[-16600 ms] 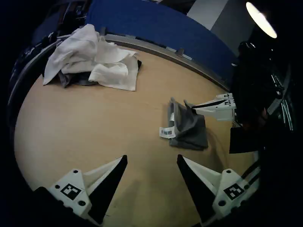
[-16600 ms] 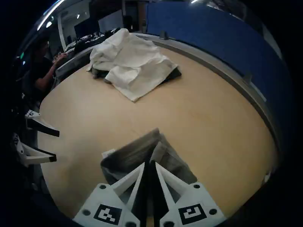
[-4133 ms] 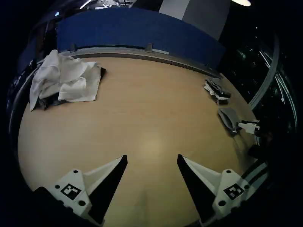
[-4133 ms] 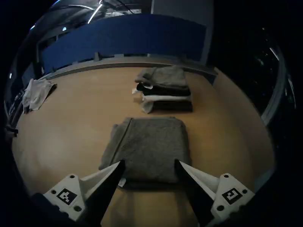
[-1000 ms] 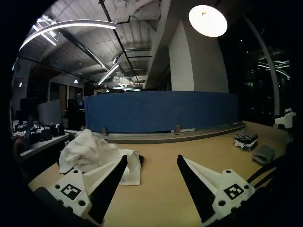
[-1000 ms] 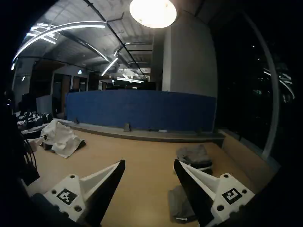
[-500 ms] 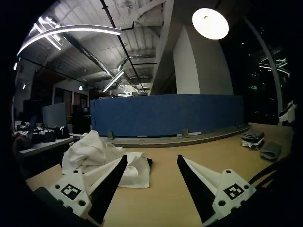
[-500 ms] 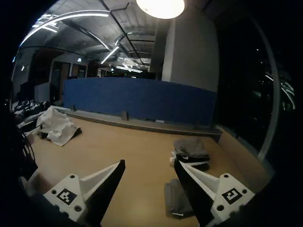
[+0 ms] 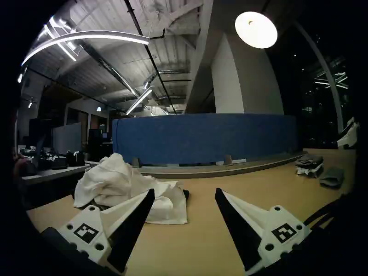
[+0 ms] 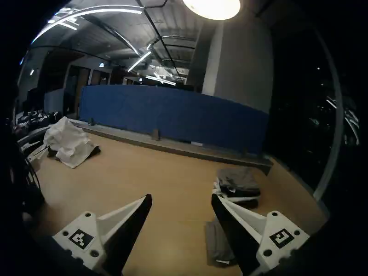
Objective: Fold towel
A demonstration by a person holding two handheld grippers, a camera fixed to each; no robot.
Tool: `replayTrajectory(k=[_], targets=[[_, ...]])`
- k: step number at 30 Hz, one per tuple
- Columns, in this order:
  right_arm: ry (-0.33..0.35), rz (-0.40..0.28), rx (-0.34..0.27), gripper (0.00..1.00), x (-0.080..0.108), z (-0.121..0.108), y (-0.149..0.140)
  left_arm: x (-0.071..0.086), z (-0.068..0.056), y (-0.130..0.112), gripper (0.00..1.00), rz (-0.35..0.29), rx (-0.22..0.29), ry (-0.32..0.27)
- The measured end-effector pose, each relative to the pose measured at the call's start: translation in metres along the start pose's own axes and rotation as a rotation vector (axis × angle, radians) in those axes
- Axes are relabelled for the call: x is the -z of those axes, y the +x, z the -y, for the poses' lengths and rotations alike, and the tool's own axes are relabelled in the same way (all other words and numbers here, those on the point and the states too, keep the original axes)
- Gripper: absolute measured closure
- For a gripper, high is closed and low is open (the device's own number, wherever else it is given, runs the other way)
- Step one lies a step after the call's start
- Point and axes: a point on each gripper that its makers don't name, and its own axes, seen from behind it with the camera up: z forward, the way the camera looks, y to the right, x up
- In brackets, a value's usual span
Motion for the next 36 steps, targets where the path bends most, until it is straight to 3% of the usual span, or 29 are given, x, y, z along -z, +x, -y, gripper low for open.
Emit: replayTrajectory(k=[19, 36], targets=[[-0.018, -0.033, -0.034, 0.0, -0.005, -0.013, 0.003, -0.001, 0.006, -0.025, 0.02, 0.055, 0.026, 0.007], [-0.052, -0.115, -0.128, 0.0, 0.007, -0.059, 0.013, 0.0, 0.006, -0.023, 0.02, 0.056, 0.023, 0.007]])
